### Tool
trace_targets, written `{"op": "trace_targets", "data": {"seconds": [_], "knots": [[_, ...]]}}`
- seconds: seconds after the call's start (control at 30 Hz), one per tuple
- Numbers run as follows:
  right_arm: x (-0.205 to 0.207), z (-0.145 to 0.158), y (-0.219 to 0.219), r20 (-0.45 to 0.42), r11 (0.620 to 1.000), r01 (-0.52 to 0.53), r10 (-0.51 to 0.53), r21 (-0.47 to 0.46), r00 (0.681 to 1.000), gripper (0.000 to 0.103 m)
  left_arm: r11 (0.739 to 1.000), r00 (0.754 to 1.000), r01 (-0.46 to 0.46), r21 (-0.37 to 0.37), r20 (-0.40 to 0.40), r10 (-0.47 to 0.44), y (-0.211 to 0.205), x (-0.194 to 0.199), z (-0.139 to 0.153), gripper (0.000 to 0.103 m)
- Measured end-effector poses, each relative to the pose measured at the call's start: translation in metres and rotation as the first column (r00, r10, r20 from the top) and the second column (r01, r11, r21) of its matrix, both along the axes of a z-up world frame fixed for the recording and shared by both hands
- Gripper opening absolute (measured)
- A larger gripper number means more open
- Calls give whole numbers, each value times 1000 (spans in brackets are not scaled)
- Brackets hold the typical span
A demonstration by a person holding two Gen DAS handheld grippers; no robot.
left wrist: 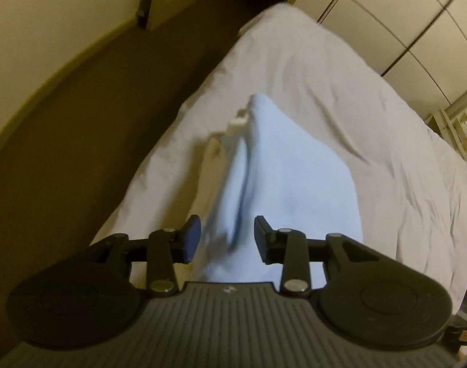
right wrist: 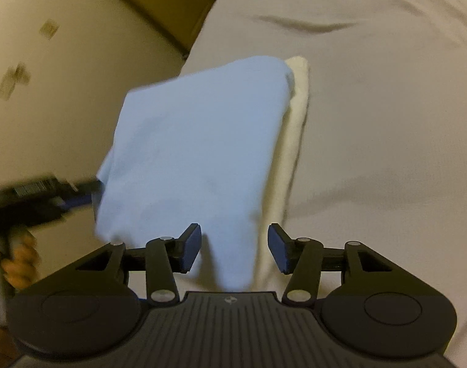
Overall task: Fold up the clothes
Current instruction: 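Open both grippers and release the sweatshirt on the towel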
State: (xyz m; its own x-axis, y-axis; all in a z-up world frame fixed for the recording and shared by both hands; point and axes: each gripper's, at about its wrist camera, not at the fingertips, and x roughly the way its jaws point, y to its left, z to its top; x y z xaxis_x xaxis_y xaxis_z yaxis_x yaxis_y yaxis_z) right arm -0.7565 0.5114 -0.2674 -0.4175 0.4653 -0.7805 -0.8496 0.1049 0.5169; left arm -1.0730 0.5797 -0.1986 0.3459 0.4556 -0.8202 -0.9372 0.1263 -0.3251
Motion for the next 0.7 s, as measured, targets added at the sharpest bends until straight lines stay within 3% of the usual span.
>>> {"op": "trace_targets", "data": {"seconds": [0.07, 0.17, 0.3, 0.4, 0.53, 0.63, 0.7], "knots": [[-12, 4, -10, 70, 999, -49, 49, 10, 996, 46, 998, 996, 41, 50, -76, -37, -19, 12, 7, 24], [-26, 0, -16, 135, 994, -105, 101, 20, 986, 41, 996, 985, 80, 24, -158, -75, -27, 26, -14, 24], [-40, -8, -12, 180, 988, -153, 150, 2, 972, 41, 999, 979, 14, -44, -203, -23, -16, 23, -36, 26], [-37, 9, -21, 187, 985, -169, 162, 19, 969, 41, 1000, 980, -20, -1, -196, 19, -29, 22, -11, 26], [-28, 35, -44, 186, 985, -170, 163, 23, 969, 69, 997, 967, -73, -1, -246, 71, -64, 28, 21, 26], [-21, 51, -61, 171, 982, -189, 184, 17, 968, 88, 992, 967, -124, -34, -230, 113, -98, 35, 40, 35], [-17, 62, -69, 171, 976, -216, 208, 29, 963, 89, 989, 962, -145, -33, -238, 133, -120, 45, 53, 38]]}}
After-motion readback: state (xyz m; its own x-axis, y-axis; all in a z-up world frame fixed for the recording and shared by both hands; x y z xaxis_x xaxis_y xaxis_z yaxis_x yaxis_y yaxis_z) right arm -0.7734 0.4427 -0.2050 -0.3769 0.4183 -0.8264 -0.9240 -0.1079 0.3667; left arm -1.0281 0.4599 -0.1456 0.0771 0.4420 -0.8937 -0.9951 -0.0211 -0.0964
